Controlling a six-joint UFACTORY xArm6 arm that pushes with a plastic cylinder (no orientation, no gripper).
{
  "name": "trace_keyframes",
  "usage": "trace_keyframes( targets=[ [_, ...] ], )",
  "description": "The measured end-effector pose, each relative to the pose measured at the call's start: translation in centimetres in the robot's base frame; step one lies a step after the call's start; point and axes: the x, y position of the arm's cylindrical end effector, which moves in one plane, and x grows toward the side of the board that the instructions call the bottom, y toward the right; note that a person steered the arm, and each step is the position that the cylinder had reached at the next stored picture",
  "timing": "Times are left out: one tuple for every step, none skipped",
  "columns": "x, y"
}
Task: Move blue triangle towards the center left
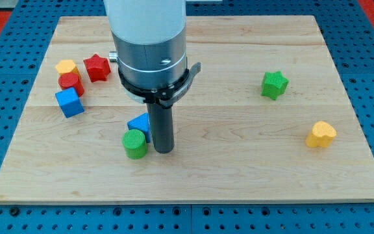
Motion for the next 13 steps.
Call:
trace_keyframes(
  targets=[
    [0.0, -4.9],
    [0.0, -8.4],
    [0.9, -3.0],
    [0.1, -0.5],
    [-2.5, -0.6],
    [-4.0, -3.0],
    [-3.4, -3.9],
    [-1.5, -1.6],
    [-1.5, -4.0],
    [-1.6, -7.7],
    [-1.6, -8.2],
    [-2.6, -8.1],
    [-5.3, -8.6]
  ],
)
